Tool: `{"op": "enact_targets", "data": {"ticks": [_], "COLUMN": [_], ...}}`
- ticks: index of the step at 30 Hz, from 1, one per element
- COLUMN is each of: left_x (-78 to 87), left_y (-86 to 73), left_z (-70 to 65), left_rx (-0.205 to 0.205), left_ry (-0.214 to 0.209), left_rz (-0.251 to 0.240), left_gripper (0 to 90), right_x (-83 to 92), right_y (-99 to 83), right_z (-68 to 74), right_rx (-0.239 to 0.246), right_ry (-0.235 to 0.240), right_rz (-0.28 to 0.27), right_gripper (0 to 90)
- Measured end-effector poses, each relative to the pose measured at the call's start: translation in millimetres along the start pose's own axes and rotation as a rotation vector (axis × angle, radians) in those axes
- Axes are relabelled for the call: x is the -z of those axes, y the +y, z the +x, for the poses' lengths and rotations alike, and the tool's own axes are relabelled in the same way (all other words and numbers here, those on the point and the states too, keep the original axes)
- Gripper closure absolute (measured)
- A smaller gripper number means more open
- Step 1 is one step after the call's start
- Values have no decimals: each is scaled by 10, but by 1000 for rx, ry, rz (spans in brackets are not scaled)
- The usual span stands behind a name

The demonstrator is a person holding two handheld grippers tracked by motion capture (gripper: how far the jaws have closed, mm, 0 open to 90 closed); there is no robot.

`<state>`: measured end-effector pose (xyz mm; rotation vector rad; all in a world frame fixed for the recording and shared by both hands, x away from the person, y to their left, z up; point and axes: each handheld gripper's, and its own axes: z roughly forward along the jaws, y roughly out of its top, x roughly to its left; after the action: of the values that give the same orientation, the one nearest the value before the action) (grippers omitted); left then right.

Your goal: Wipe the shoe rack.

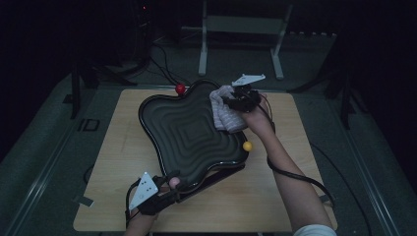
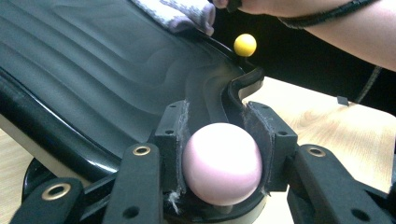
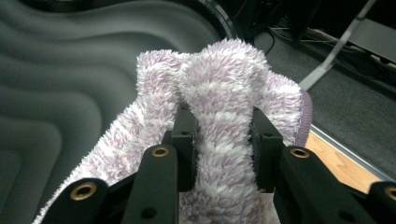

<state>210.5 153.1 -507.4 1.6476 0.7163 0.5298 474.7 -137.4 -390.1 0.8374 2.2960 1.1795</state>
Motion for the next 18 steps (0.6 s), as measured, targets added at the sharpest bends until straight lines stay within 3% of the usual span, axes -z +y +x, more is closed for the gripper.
{"op": "enact_targets", "data": {"ticks": [10, 11, 18], "left_x": [0, -1, 0], "left_y": [3, 1, 2], "left_z": [-2, -2, -5], "left_rx": [0, -1, 2], "left_ry": [3, 4, 5], "left_rz": [3, 2, 4], "left_gripper": [598, 598, 598], "right_x": [157, 206, 346], "right_y": [-298, -392, -630], "right_z": [46, 60, 118], "right_rx": [14, 14, 35], "right_ry": [71, 87, 91], "right_rz": [3, 5, 24], "right_gripper": [694, 694, 695]}}
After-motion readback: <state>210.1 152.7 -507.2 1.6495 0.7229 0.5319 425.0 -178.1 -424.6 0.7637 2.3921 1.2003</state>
